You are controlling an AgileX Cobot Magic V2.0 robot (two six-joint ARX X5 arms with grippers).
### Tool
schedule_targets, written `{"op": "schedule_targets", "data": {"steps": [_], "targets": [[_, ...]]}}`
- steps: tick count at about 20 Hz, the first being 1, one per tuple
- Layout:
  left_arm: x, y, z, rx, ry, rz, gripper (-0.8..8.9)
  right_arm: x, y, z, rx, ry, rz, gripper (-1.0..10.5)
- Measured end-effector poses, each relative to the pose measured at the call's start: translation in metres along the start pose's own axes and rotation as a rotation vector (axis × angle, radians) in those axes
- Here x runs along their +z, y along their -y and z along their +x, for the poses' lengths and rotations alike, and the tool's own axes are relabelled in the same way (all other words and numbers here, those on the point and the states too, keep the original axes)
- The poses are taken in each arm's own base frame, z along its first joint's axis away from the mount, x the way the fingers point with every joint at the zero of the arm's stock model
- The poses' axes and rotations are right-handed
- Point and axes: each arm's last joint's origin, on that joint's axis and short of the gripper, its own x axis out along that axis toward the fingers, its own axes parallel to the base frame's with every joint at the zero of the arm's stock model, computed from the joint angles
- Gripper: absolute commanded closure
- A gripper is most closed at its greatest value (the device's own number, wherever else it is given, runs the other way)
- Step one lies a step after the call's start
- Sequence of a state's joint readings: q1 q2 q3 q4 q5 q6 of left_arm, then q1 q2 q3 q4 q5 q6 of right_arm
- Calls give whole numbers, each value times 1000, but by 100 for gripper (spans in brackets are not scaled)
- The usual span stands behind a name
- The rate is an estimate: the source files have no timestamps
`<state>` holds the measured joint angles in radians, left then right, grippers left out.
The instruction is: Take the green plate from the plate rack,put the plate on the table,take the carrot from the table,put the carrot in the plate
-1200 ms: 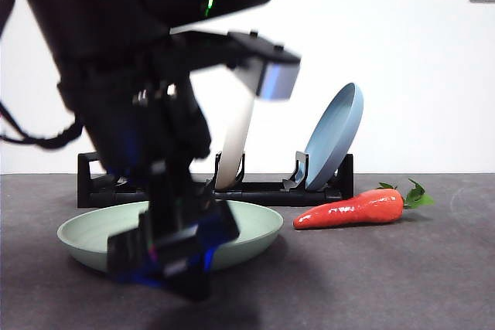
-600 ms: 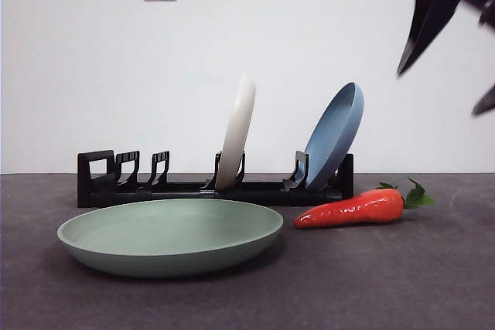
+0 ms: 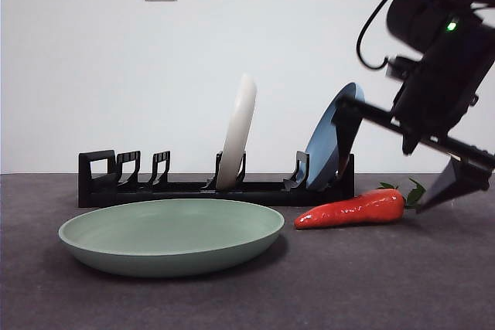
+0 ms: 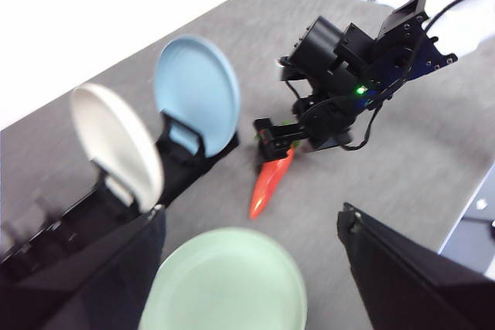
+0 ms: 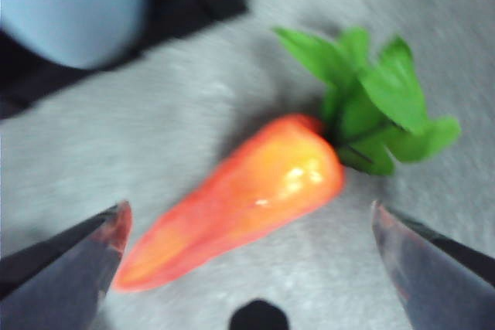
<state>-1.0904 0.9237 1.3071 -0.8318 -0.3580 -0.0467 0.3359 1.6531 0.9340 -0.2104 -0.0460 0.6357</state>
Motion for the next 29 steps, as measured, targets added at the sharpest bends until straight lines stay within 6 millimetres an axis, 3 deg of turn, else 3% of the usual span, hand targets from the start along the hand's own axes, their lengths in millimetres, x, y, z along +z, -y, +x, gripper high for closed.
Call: {"op": "schedule_targets", "data": {"steps": [2,5,9,12,15,19,21,24,26,29], "targets": [[-3,-2,-5,3,-14,5,436,-2,-2,5,-41,32,19,358],[-6,-4,-10,4,-28,10,436,-1,-3,12,-53,69,56,480],[-9,-4,-10,5,-53,19,436,-2,-2,25,-74,69,78,501],[-12,-5,-10,11,-85,32,436,-3,-4,30,-102,97,73,784],[-13,-6,-10,63,-93,38,436,-5,-6,34,-95,97,58,961],[-13,-6,-10,67,-92,38,436,-7,-7,31,-95,81,38,959],[-13,-6,-10,67,-92,38,436,-8,-11,15,-88,80,-16,959],[-13,-6,-10,71,-91,38,436,-3,-32,-39,17,176,-124,959],[-13,-6,-10,71,-92,38,436,-11,-51,-70,110,231,-199,959],[-13,-6,-10,71,-91,33,436,-29,-82,-82,251,273,-277,959]]}}
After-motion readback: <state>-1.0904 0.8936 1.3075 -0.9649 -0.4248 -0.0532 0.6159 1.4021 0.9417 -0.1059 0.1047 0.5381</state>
